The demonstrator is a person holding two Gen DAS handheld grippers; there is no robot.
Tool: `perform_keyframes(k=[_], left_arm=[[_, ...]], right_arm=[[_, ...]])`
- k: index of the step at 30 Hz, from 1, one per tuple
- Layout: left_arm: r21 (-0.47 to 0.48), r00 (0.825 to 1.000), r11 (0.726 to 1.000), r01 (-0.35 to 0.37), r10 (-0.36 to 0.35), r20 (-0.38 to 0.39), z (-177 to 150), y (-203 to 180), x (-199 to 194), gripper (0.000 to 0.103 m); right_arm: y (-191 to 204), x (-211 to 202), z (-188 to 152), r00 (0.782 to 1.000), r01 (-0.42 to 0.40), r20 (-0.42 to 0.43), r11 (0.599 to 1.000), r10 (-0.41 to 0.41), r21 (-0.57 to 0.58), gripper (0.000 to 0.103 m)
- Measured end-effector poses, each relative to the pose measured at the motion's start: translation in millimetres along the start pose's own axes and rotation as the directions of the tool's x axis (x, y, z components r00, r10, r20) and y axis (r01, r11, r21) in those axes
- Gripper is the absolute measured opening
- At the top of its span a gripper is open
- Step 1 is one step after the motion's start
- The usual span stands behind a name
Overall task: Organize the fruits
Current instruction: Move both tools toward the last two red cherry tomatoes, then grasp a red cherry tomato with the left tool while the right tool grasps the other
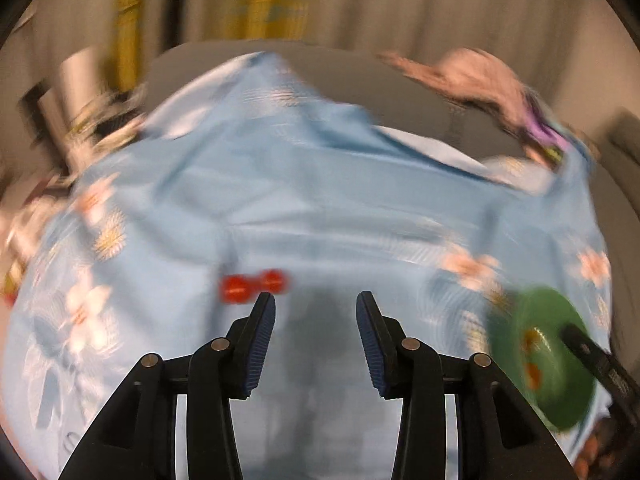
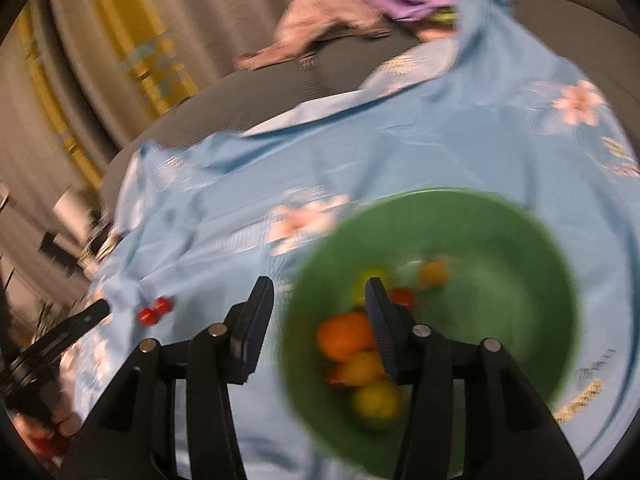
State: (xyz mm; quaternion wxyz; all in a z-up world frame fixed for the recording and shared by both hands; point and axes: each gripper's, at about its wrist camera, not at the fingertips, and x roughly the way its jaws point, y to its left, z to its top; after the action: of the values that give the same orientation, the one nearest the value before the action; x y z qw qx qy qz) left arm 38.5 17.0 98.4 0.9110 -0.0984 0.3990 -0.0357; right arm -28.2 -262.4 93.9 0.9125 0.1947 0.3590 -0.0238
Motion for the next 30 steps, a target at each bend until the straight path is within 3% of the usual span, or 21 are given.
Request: perform_keyframes(k=[3, 5, 8, 13, 15, 17, 23, 30], left_arm=[[-0.088, 0.999, 0.995, -0.052, 0.051, -0.013, 6, 35, 9, 0.041], [-0.149, 1.000, 0.989, -0.024, 0.025, 0.003, 10, 59, 14, 0.041], [-0.237, 0.999, 0.972, -0.001, -0.007, -0.034, 11, 80, 29, 0.041], [-0.234, 0.998, 0.972, 0.023, -0.034, -0.046, 15, 82, 42, 0.040], [-0.231, 0.997, 0.972, 0.044, -0.057, -0.051, 13, 82, 44, 0.038], [-0.234, 0.994, 0.970, 0.067, -0.085, -0.069, 13, 84, 50, 0.037], [-0.233, 0.993, 0.971, 0.055, -0.079, -0.091, 16, 86, 58, 0.036], [-0.205, 0.987, 0.974, 0.097, -0.121, -0.108, 19, 74, 68, 0.036]], right_arm=[[42, 22, -5, 0.995, -0.091, -0.054, 0.993, 0.087, -0.073, 0.048], [73, 42, -9, 0.984, -0.151, -0.108, 0.981, 0.138, -0.122, 0.048], [117, 82, -14, 0.958, -0.226, -0.216, 0.959, 0.188, -0.172, 0.048], [166, 147, -18, 0.913, -0.285, -0.346, 0.945, 0.217, -0.160, 0.044], [182, 172, -19, 0.907, -0.280, -0.371, 0.945, 0.202, -0.170, 0.040], [193, 189, -22, 0.902, -0.264, -0.395, 0.946, 0.175, -0.185, 0.036], [203, 214, -27, 0.898, -0.243, -0.420, 0.946, 0.135, -0.216, 0.028], [169, 192, -14, 0.904, -0.215, -0.401, 0.968, 0.147, -0.129, 0.028]])
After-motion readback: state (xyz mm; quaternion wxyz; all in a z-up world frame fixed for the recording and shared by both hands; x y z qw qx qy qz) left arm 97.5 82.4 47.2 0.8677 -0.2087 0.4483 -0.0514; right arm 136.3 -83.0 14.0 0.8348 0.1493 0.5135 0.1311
